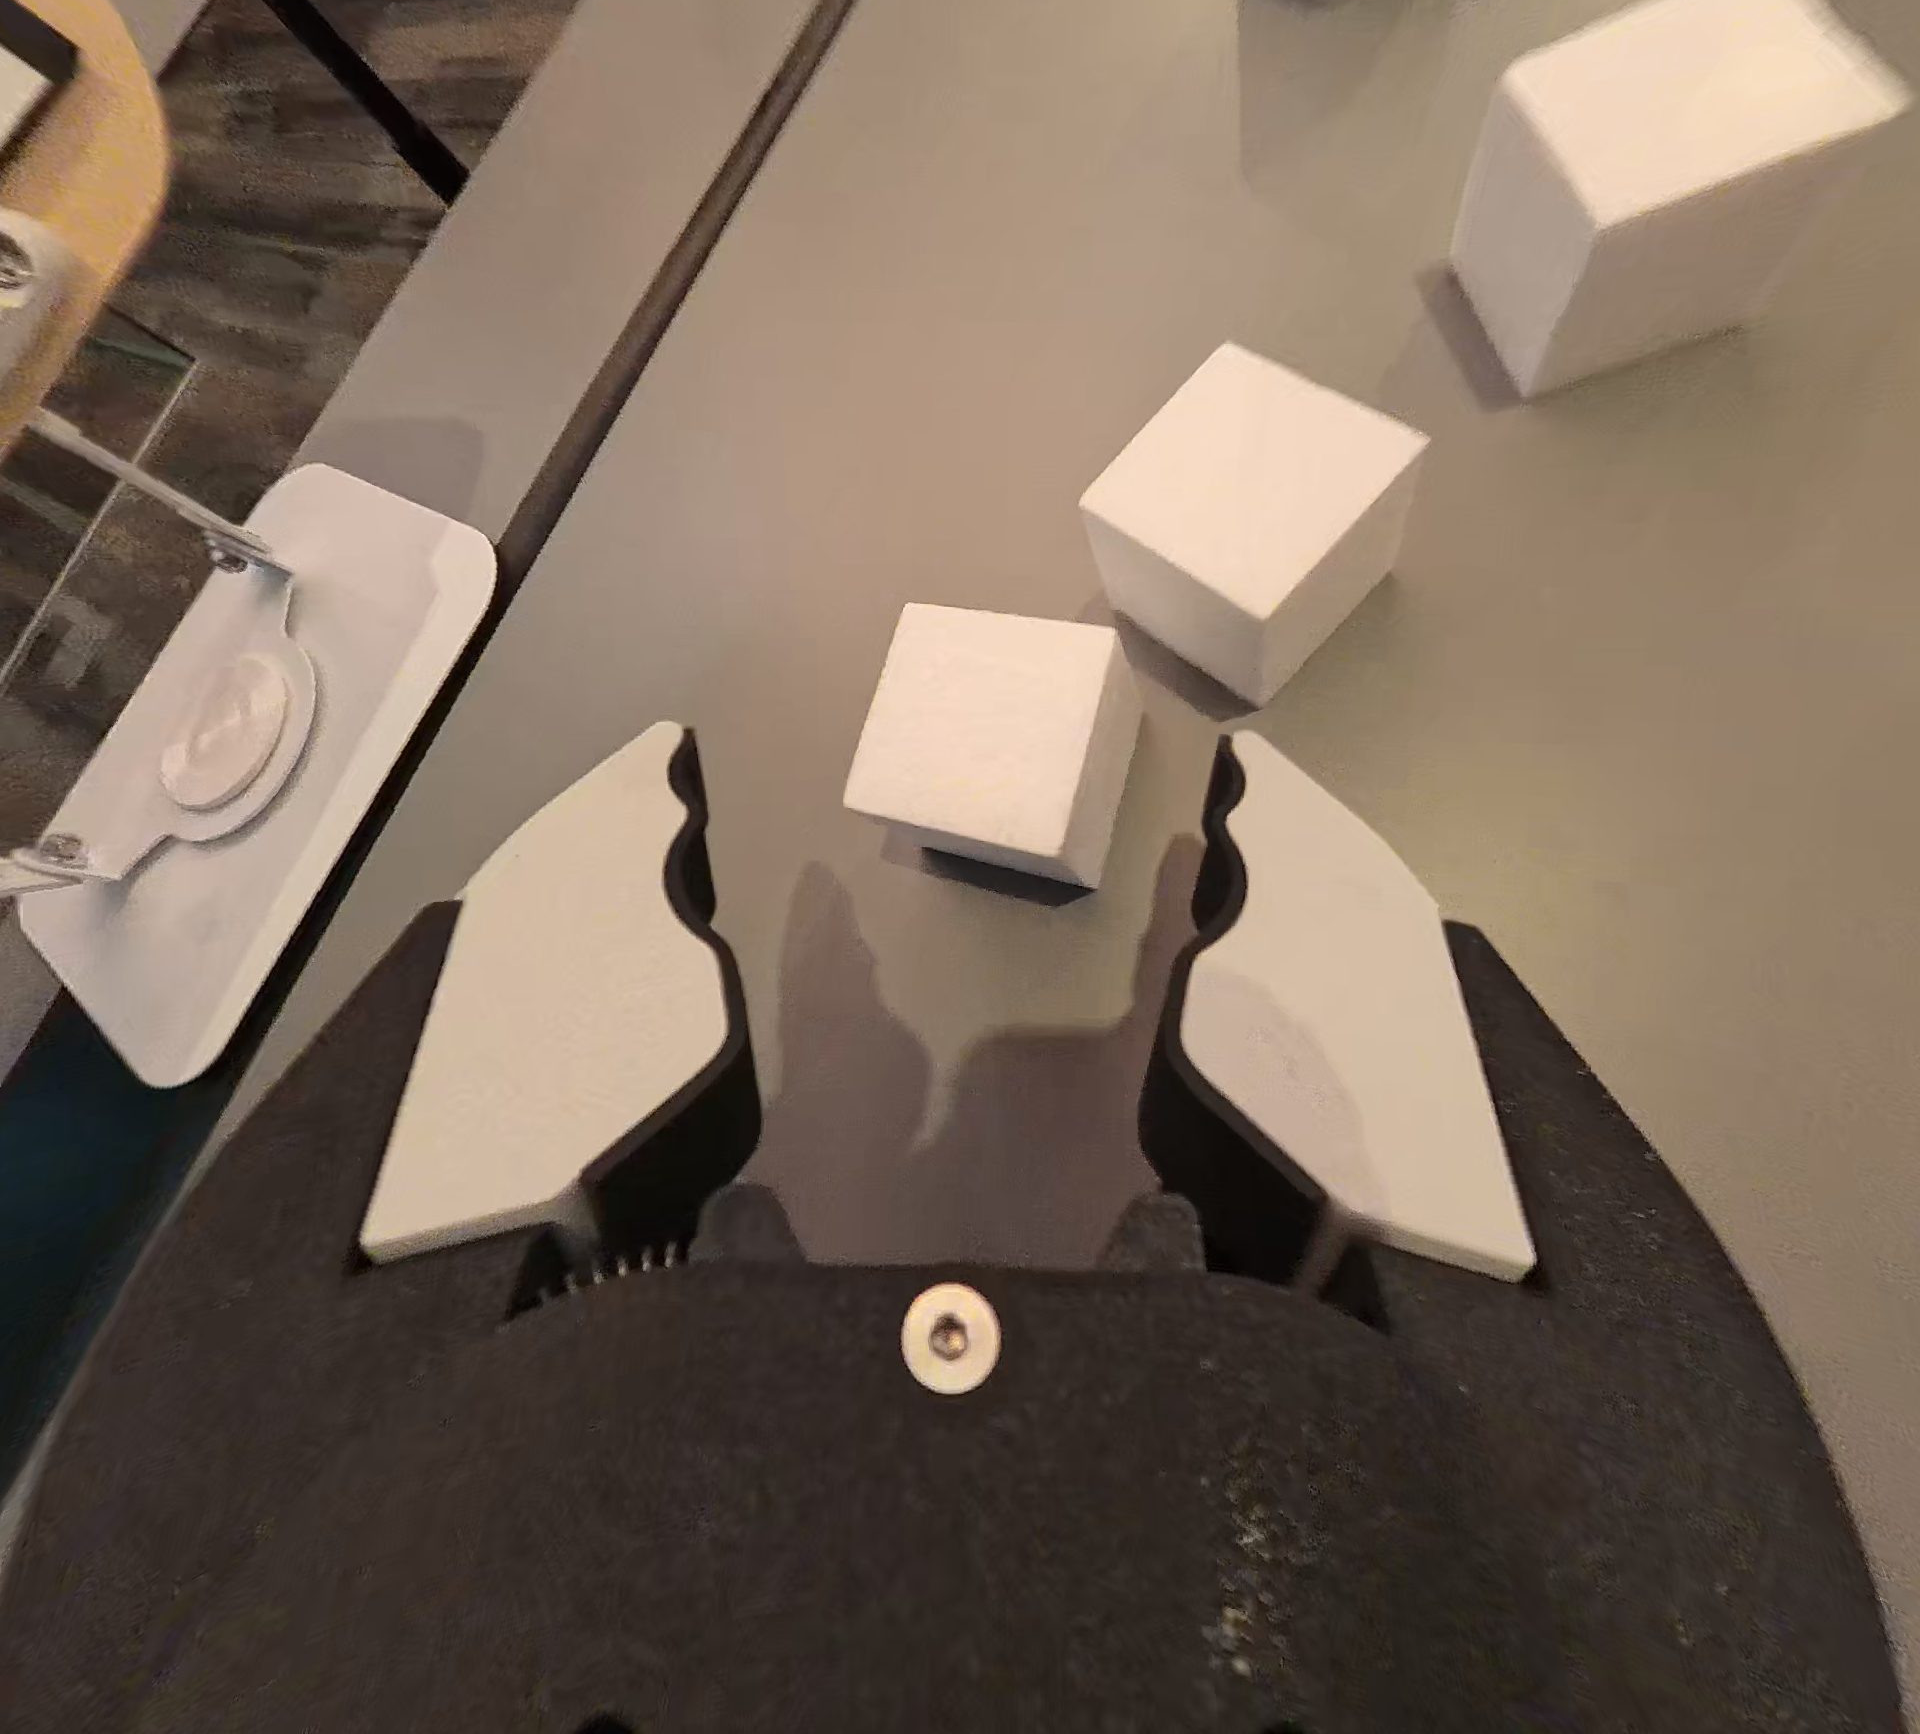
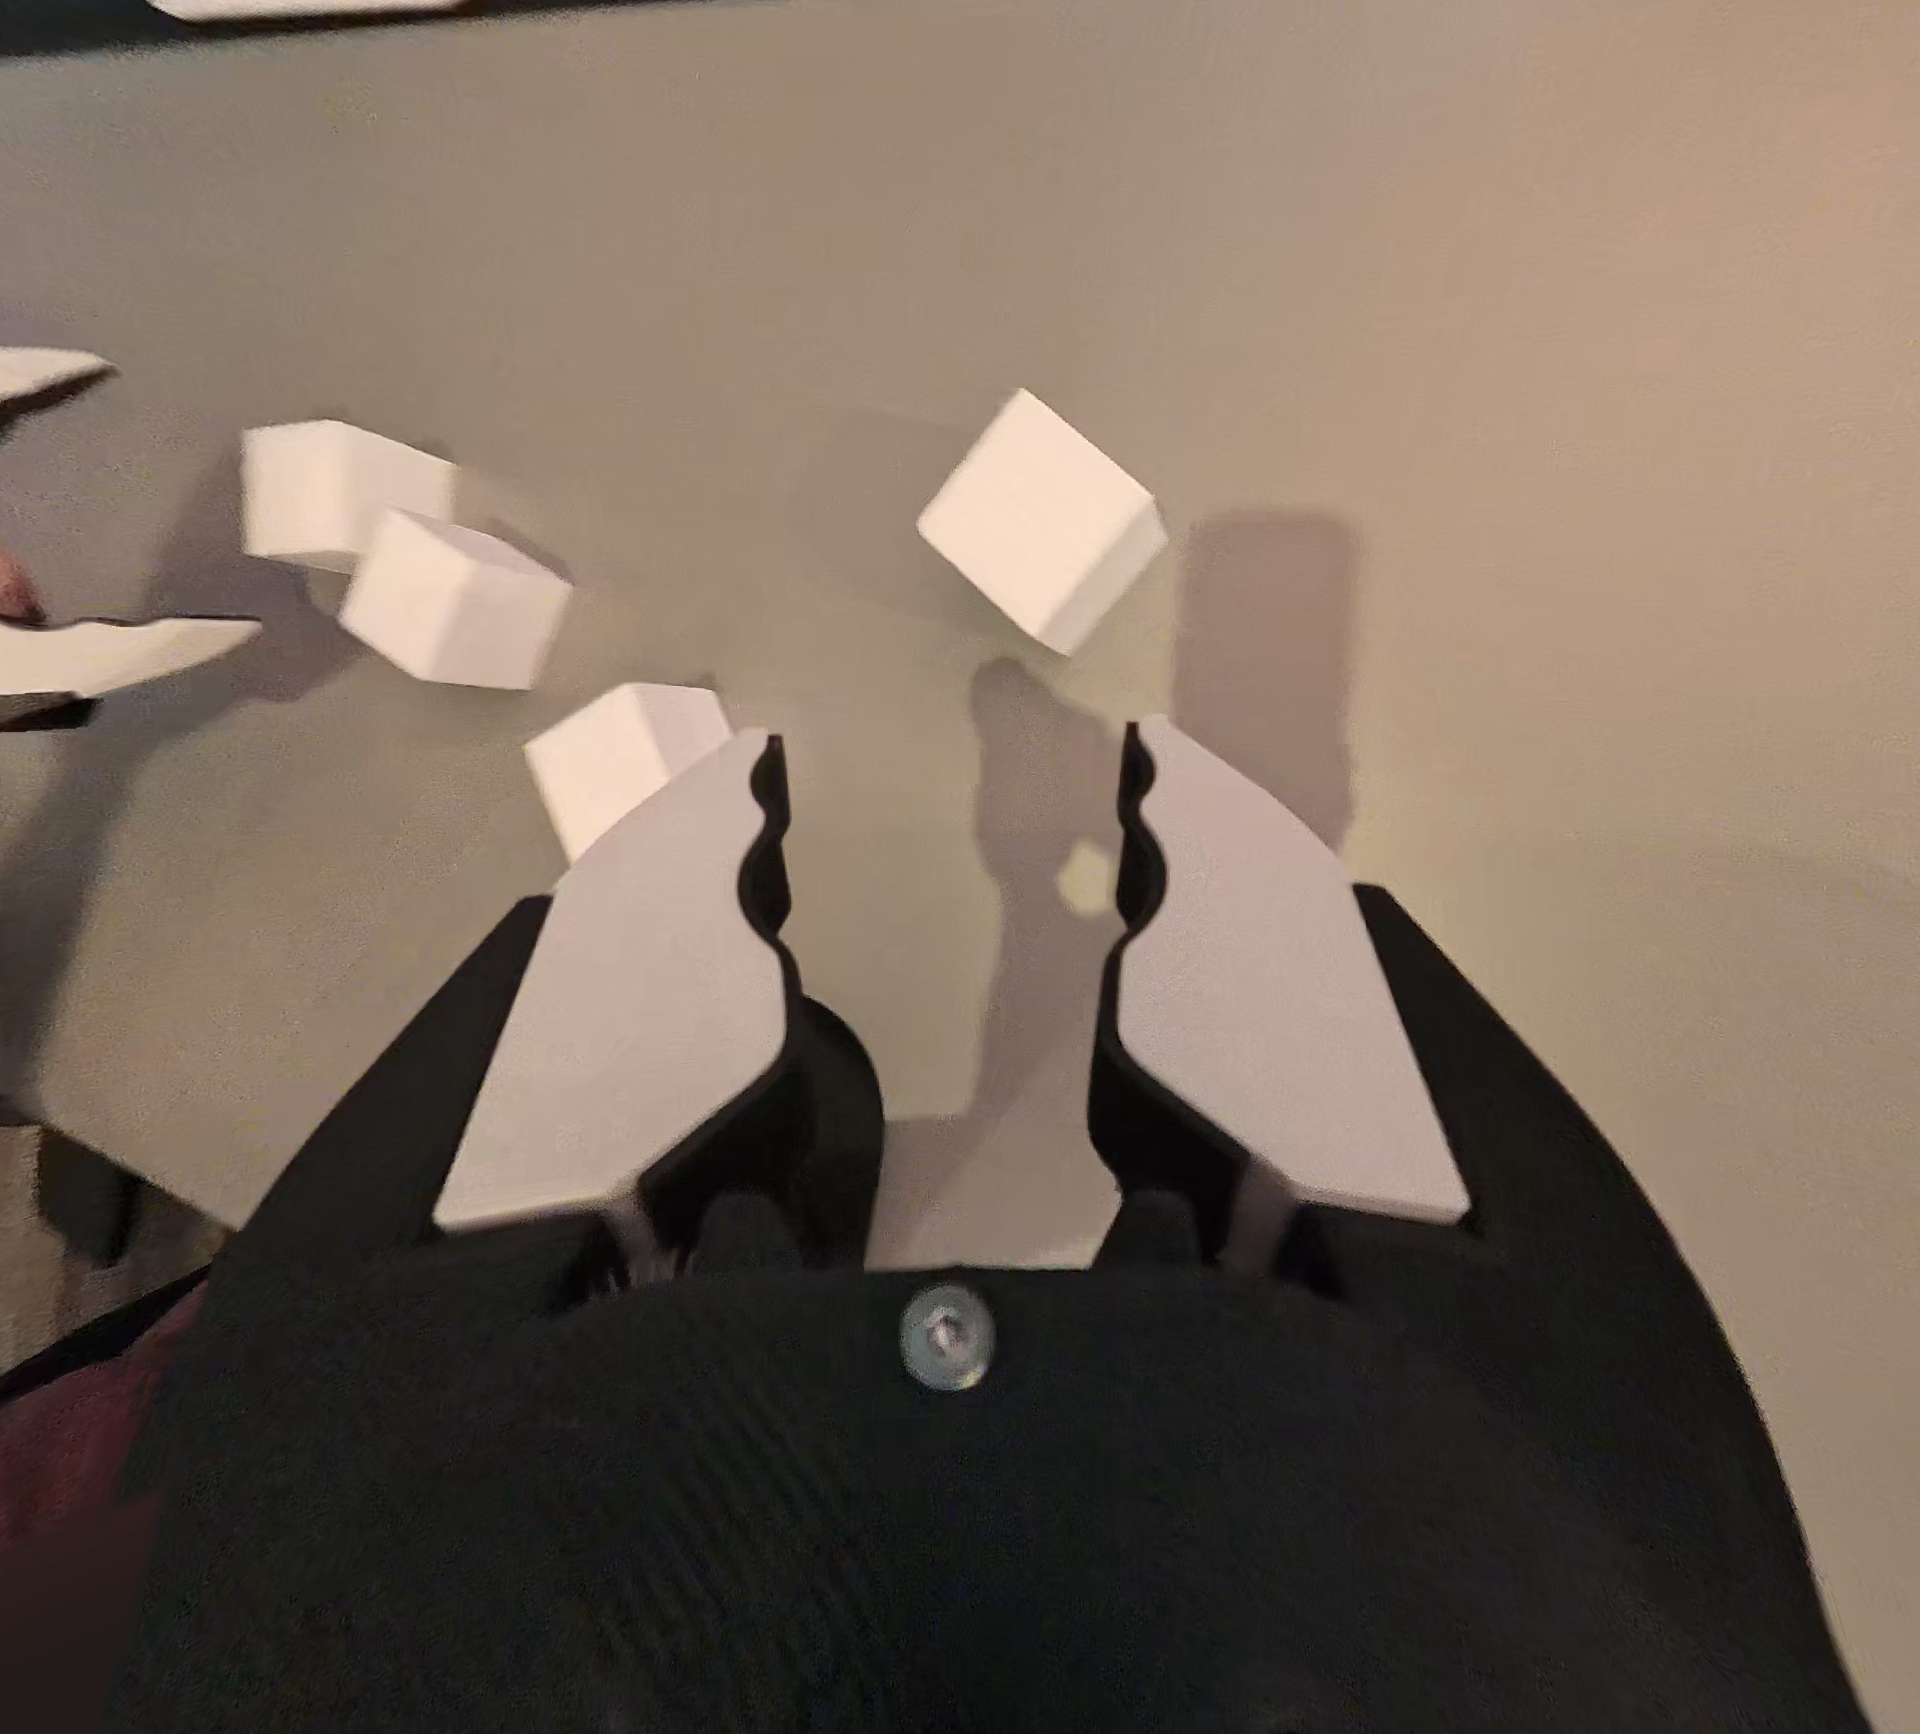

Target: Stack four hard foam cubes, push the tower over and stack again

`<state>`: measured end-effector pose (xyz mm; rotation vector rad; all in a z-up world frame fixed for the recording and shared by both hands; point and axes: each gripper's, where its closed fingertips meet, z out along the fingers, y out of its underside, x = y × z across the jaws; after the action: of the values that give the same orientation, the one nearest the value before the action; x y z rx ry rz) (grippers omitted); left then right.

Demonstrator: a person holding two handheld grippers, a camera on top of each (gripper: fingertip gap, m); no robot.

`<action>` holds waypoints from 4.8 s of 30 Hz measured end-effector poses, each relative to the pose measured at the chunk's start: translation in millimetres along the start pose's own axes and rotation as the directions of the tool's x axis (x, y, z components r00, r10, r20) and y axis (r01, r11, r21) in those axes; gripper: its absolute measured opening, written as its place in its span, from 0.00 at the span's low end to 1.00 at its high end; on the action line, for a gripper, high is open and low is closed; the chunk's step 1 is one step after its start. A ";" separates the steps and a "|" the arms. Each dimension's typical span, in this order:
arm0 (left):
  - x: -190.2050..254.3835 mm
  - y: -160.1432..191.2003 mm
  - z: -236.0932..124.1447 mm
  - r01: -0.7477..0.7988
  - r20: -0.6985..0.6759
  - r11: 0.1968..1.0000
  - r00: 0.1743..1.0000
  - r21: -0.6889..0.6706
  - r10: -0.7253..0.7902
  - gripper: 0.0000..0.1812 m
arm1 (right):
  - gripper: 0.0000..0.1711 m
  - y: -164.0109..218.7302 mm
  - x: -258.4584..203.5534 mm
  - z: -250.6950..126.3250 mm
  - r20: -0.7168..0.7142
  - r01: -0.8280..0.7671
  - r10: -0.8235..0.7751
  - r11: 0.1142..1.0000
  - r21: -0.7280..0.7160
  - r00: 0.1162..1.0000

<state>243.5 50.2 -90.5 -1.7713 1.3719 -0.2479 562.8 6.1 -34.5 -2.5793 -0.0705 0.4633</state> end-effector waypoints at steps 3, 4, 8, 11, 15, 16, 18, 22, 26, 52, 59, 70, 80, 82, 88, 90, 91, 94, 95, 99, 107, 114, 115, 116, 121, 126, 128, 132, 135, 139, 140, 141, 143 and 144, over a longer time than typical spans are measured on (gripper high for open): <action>2.5 6.1 16.7 -0.041 -0.062 0.996 0.997 -0.081 0.036 0.51 | 0.35 -5.0 8.8 13.9 -0.032 -0.040 0.039 0.999 -0.015 0.999; 3.8 6.3 21.2 -0.046 -0.085 0.995 0.996 -0.093 0.038 0.50 | 0.36 -4.0 11.7 20.5 -0.043 -0.057 0.056 0.998 -0.037 0.998; 8.3 12.1 35.7 -0.095 -0.150 0.980 0.986 -0.176 0.069 0.49 | 0.42 -1.6 20.3 44.5 -0.089 -0.139 0.130 0.985 -0.107 0.988; 16.8 23.5 43.5 -0.147 -0.198 0.953 0.975 -0.266 0.095 0.47 | 0.52 -7.6 23.8 60.7 -0.126 -0.190 0.176 0.976 -0.110 0.976; 15.6 32.1 48.3 -0.204 -0.152 0.929 0.975 -0.309 0.164 0.37 | 0.56 1.4 22.7 84.0 -0.198 -0.213 0.172 0.954 -0.210 0.965; 16.3 31.7 46.6 -0.196 -0.148 0.932 0.976 -0.304 0.157 0.37 | 0.56 0.7 22.1 90.0 -0.208 -0.220 0.175 0.951 -0.218 0.962; 12.9 29.2 41.0 -0.184 -0.116 0.942 0.981 -0.280 0.157 0.37 | 0.56 0.2 23.4 100.2 -0.240 -0.230 0.174 0.945 -0.232 0.955; 4.5 21.7 20.6 -0.148 -0.066 0.959 0.989 -0.243 0.136 0.37 | 0.55 6.8 25.0 111.5 -0.294 -0.240 0.154 0.928 -0.286 0.943; 3.7 0.2 -1.8 -0.131 -0.059 0.977 0.991 -0.165 0.123 0.37 | 0.45 4.4 25.0 118.9 -0.323 -0.248 0.150 0.925 -0.288 0.934; 55.4 -49.3 33.7 -0.501 -0.420 0.862 0.799 -0.070 0.430 0.36 | 0.39 -9.4 20.3 14.9 -0.125 -0.242 0.239 0.970 -0.014 0.963; 54.6 -46.3 40.8 -0.507 -0.420 0.859 0.796 -0.070 0.435 0.36 | 0.39 -13.3 8.1 20.2 -0.115 -0.195 0.189 0.980 -0.044 0.975; 41.7 -77.2 7.1 -0.333 -0.336 0.938 0.876 0.098 0.346 0.50 | 0.39 -16.1 -18.5 7.3 -0.099 -0.126 0.123 0.992 -0.025 0.987; -53.3 -99.2 -90.7 0.010 0.026 0.908 0.999 0.419 -0.023 0.53 | 0.40 -22.6 -116.2 -0.6 -0.090 0.106 -0.106 0.994 -0.006 0.990; -67.6 -98.1 -106.0 0.066 0.029 0.883 0.996 0.464 -0.090 0.50 | 0.40 -23.5 -136.3 4.5 -0.078 0.131 -0.130 0.991 0.000 0.988; -98.2 -91.8 -147.4 0.113 0.073 0.833 0.981 0.541 -0.180 0.52 | 0.40 -12.4 -190.9 35.5 -0.004 0.085 -0.085 0.992 -0.096 0.996; -99.8 -89.6 -156.5 0.107 0.083 0.833 0.980 0.542 -0.181 0.51 | 0.40 -9.7 -207.3 44.9 -0.006 0.071 -0.073 0.988 -0.140 0.997; -98.2 -88.1 -159.0 0.098 0.087 0.840 0.982 0.534 -0.170 0.50 | 0.39 -8.2 -214.7 49.8 -0.011 0.061 -0.063 0.985 -0.163 0.998; -97.2 -81.4 -161.7 0.030 0.159 0.883 0.980 0.468 -0.117 0.50 | 0.39 -3.1 -231.1 64.7 -0.051 0.035 -0.049 0.970 -0.240 0.998; -98.8 -80.4 -163.4 0.014 0.189 0.892 0.976 0.452 -0.111 0.50 | 0.40 -1.0 -234.4 69.6 -0.074 0.025 -0.046 0.963 -0.267 0.996; -90.7 -90.8 -175.7 0.046 0.135 0.862 0.982 0.505 -0.131 0.48 | 0.40 6.2 -242.1 87.4 -0.146 -0.008 -0.046 0.937 -0.349 0.988; -95.0 -91.8 -199.4 0.104 0.053 0.803 0.985 0.587 -0.167 0.46 | 0.40 4.3 -238.5 101.6 -0.257 -0.047 -0.059 0.921 -0.386 0.965; -99.3 -86.5 -196.2 0.129 0.027 0.803 0.984 0.581 -0.177 0.45 | 0.40 1.6 -231.7 102.5 -0.288 -0.065 -0.057 0.916 -0.395 0.956; -98.1 -86.9 -195.6 0.127 0.023 0.805 0.985 0.580 -0.172 0.45 | 0.40 1.6 -230.2 102.6 -0.292 -0.069 -0.053 0.917 -0.394 0.955; -97.1 -87.4 -194.8 0.123 0.022 0.806 0.986 0.578 -0.167 0.44 | 0.40 1.5 -229.8 103.4 -0.290 -0.071 -0.050 0.917 -0.393 0.956; -92.9 -88.2 -188.6 0.106 0.029 0.824 0.989 0.557 -0.147 0.45 | 0.40 2.0 -235.3 108.5 -0.259 -0.055 -0.052 0.919 -0.392 0.965; -91.9 -86.3 -183.9 0.098 0.039 0.839 0.989 0.535 -0.140 0.45 | 0.45 -2.8 -240.4 88.8 -0.256 0.028 -0.112 0.950 -0.311 0.960; -91.4 -86.5 -185.2 0.100 0.033 0.837 0.990 0.539 -0.140 0.45 | 0.45 -5.8 -240.0 71.5 -0.252 0.115 -0.175 0.965 -0.235 0.952; -94.2 -85.6 -189.8 0.117 0.023 0.824 0.987 0.554 -0.156 0.45 | 0.44 0.7 -234.8 47.1 -0.130 0.411 -0.422 0.906 -0.105 0.897; -96.5 -85.6 -192.2 0.136 0.005 0.812 0.986 0.568 -0.169 0.45 | 0.39 13.3 -194.4 47.6 -0.165 0.593 -0.596 0.802 -0.071 0.786; -98.9 -84.6 -190.7 0.167 -0.025 0.801 0.982 0.575 -0.186 0.45 | 0.42 38.2 -150.1 71.5 -0.137 0.632 -0.631 0.774 -0.039 0.764; -99.2 -83.7 -189.7 0.173 -0.032 0.802 0.981 0.572 -0.189 0.45 | 0.44 42.6 -144.7 76.5 -0.122 0.621 -0.618 0.784 -0.016 0.777; -99.3 -82.8 -188.5 0.177 -0.036 0.804 0.981 0.568 -0.190 0.44 | 0.46 47.3 -141.5 81.2 -0.099 0.606 -0.603 0.795 0.005 0.792; -100.6 -80.1 -185.2 0.173 -0.029 0.814 0.982 0.555 -0.189 0.45 | 0.48 55.1 -135.2 89.3 -0.078 0.591 -0.588 0.806 0.026 0.805; -101.8 -78.7 -183.3 0.165 -0.018 0.820 0.982 0.547 -0.186 0.45 | 0.48 59.1 -131.6 93.7 -0.072 0.584 -0.581 0.811 0.024 0.810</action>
<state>147.5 48.7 111.8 -1.3996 0.9752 -0.6414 405.2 -18.2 -98.8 -2.3560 -0.8003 0.1455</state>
